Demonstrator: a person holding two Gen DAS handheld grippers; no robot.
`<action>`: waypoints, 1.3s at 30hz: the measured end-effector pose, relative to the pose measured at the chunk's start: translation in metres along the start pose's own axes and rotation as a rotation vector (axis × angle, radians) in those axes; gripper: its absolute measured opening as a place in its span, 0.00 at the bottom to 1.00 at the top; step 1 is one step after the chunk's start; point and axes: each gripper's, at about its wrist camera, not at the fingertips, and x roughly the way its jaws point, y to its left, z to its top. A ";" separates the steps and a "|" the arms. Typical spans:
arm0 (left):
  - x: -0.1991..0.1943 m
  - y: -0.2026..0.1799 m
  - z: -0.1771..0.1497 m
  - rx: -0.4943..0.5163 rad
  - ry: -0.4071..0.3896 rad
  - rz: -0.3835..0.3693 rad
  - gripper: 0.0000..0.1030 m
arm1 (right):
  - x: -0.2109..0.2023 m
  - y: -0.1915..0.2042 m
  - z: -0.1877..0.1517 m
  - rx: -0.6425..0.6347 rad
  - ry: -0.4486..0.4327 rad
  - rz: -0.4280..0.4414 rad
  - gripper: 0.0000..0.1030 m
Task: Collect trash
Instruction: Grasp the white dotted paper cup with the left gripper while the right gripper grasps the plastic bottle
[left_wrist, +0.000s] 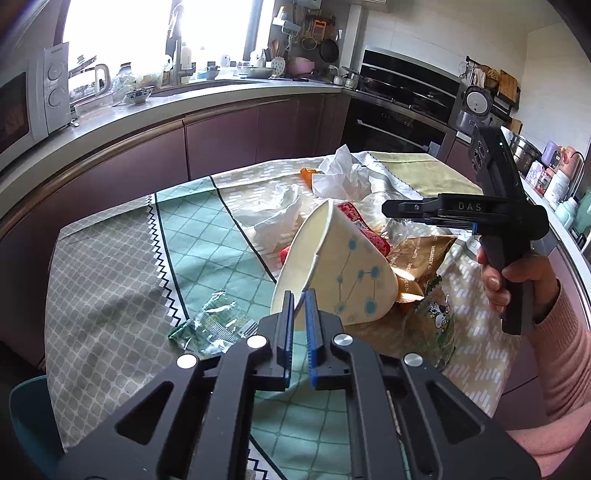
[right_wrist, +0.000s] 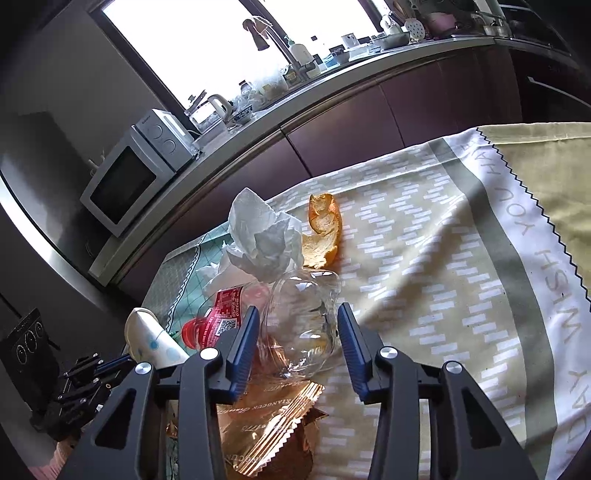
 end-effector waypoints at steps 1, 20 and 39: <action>-0.001 0.000 0.000 -0.004 -0.005 -0.001 0.04 | -0.001 0.000 0.000 0.005 -0.004 0.001 0.40; -0.035 0.015 -0.013 -0.061 -0.049 -0.061 0.20 | -0.012 -0.002 0.001 0.021 -0.034 -0.008 0.38; 0.000 0.007 -0.015 -0.122 0.038 -0.149 0.12 | -0.004 -0.010 -0.005 0.054 0.018 0.025 0.42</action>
